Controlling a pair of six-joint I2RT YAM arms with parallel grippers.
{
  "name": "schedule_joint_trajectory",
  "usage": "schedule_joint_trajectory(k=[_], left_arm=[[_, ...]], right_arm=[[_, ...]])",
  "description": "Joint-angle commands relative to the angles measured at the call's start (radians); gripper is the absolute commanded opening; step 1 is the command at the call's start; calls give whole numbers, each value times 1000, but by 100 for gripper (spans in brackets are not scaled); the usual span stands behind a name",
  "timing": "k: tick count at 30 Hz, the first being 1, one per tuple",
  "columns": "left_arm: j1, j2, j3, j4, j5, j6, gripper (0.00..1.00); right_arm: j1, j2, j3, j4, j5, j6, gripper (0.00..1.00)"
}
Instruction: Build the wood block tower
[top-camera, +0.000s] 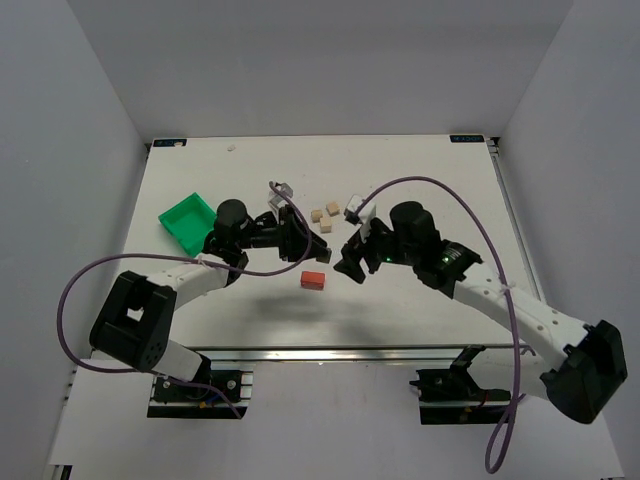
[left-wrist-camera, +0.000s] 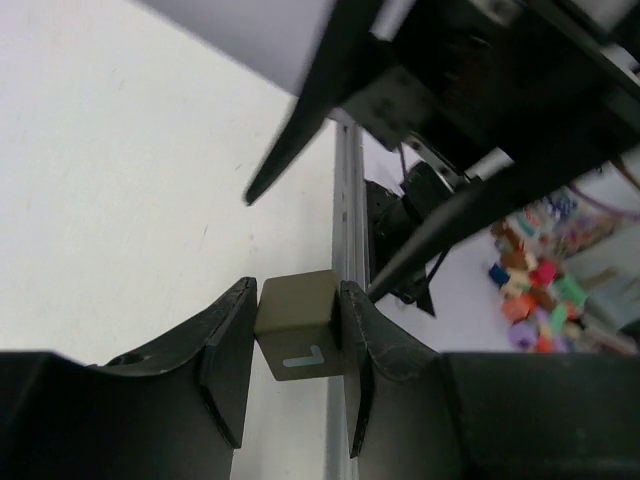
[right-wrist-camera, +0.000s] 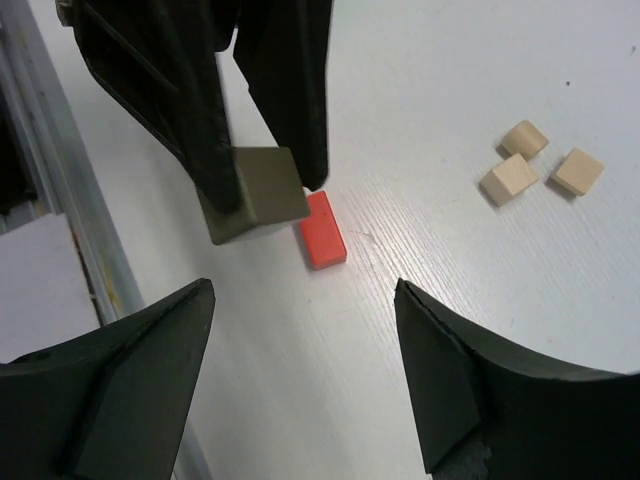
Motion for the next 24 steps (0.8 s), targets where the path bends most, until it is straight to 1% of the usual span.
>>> schedule_joint_trajectory(k=[1,2,3,4,5,6,7,8,10,13,18,20,22,24], left_arm=[[-3,-84,-32,327,189,56,0],[-3,-89,-47,505,214,16,0],[-2,-91,-76,601,240,-24,0],[-2,-86,-87,704,264,-127,0],[-2,-80,-95,885,271,-184,0],[-2,-60,-98,1033,278,-281,0],[-3,-45,-98,1035,279,-323,0],[-3,-34,-91,1073,285,-337,0],[-6,-13,-71,1073,292,-352,0],[-5,-2,-66,1074,272,-358,0],[1,-5,-52,1073,243,-358,0],[4,1,-45,1073,242,-358,0],[9,12,-38,1073,243,-361,0],[8,24,-23,1073,249,-369,0]], right_arm=[[-10,-87,-49,78,-58,82,78],[-13,-102,-63,93,-81,81,79],[-16,-114,-74,124,-109,56,80],[-18,-136,-85,141,-158,52,80],[-21,-144,-100,160,-187,52,80],[-18,-153,-112,214,-259,36,80],[-18,-153,-112,242,-305,32,80],[-18,-153,-123,275,-345,32,80],[-10,-145,-126,360,-425,38,81],[-9,-121,-129,467,-471,91,82],[-1,-58,-85,454,-461,171,82],[2,-24,-69,413,-392,261,82],[2,0,-54,356,-311,301,82],[0,5,-68,340,-292,369,82]])
